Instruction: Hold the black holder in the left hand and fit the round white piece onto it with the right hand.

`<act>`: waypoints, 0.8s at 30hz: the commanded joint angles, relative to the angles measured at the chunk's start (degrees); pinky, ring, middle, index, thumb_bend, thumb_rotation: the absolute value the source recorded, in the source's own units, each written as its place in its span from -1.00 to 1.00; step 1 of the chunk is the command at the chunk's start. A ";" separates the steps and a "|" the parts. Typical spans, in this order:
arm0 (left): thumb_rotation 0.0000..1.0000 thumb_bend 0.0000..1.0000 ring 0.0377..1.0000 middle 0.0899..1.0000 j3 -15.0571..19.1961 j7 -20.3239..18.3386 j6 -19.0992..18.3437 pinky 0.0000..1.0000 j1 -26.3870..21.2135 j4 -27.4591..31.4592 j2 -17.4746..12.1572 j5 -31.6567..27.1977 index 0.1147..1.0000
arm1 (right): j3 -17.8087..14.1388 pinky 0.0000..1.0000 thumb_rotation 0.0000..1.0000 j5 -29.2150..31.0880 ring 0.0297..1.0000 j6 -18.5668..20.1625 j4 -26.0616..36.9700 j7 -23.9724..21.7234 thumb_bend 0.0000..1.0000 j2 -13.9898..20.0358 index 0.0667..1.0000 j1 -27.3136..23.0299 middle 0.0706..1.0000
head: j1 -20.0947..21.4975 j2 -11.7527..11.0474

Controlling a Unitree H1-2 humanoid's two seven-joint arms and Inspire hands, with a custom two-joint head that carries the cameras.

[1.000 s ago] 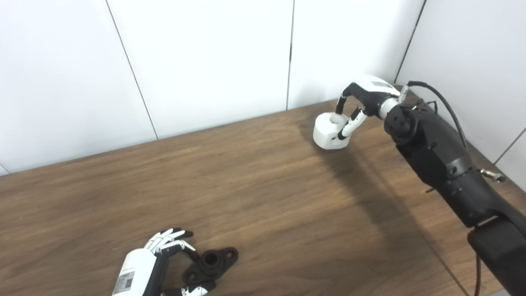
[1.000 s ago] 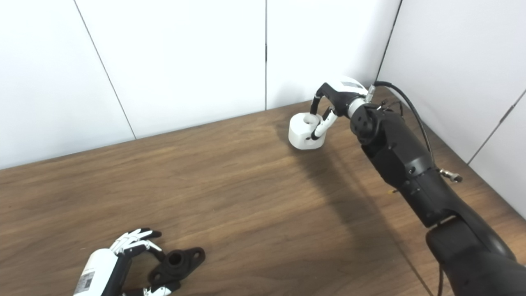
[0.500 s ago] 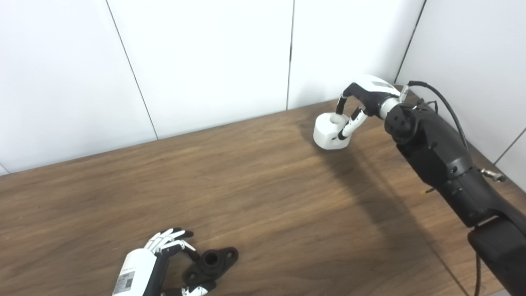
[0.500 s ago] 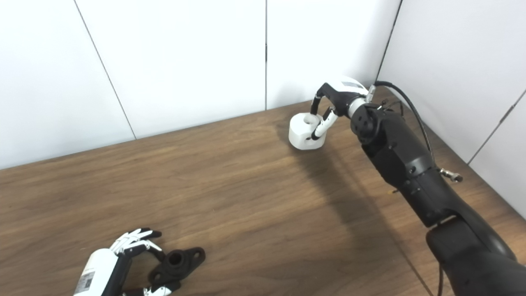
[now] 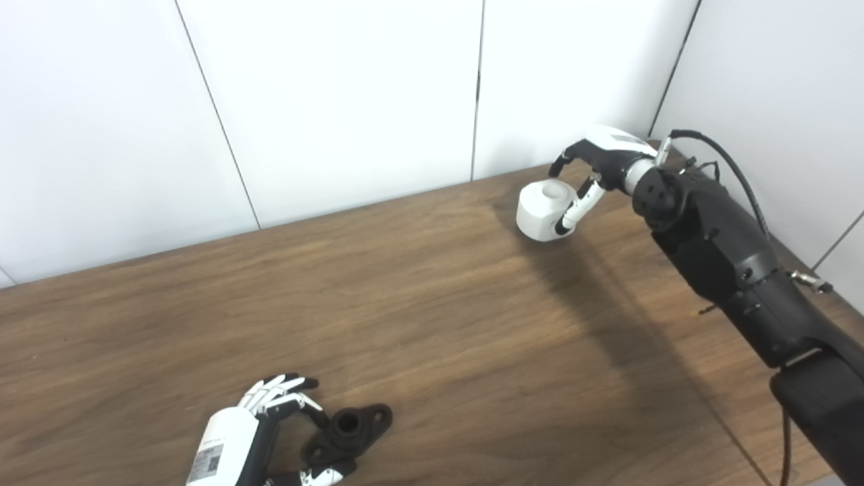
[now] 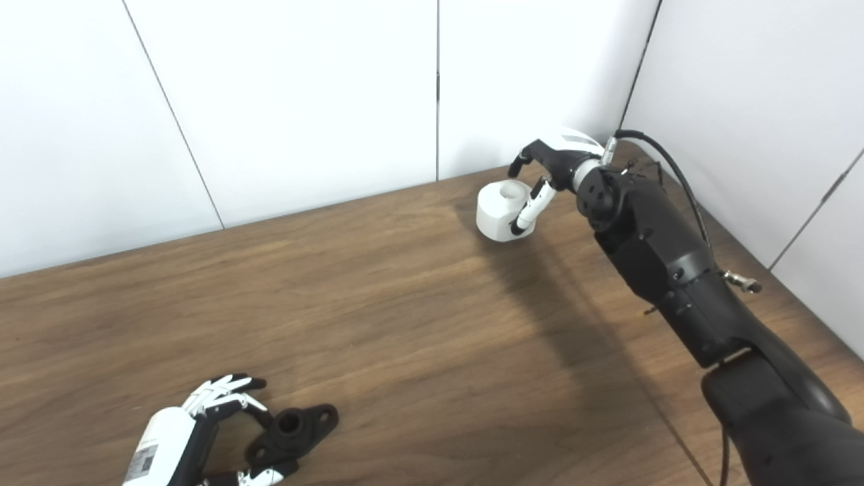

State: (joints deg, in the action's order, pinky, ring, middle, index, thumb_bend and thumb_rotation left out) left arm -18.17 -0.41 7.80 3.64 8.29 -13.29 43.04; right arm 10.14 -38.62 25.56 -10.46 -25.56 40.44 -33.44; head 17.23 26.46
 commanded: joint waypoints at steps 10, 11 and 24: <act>-0.91 0.04 0.71 0.54 -0.74 -2.87 -3.91 0.76 1.43 -1.27 -0.02 1.70 -0.16 | -0.12 0.69 -0.60 -0.88 0.98 0.76 2.29 -1.56 1.00 2.79 0.54 -4.26 0.79 | -0.17 0.19; -0.91 0.04 0.71 0.54 -0.75 -2.87 -3.94 0.76 1.43 -1.23 0.00 1.73 -0.16 | -0.01 0.70 -0.60 -0.96 0.98 0.72 2.26 -1.67 1.00 2.88 0.54 -4.32 0.79 | -0.17 0.19; -0.91 0.03 0.72 0.53 -0.69 -3.33 -4.34 0.77 1.52 -0.60 0.15 1.59 -0.16 | -0.05 0.70 -0.63 -0.55 0.98 0.06 1.12 -1.57 1.00 2.95 0.53 -4.80 0.78 | -0.08 0.10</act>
State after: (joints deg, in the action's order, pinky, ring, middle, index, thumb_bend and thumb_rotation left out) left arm -18.23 -0.46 6.83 3.72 8.79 -12.69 43.71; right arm 10.83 -39.00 26.17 -10.19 -28.26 41.24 -34.76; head 17.14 26.54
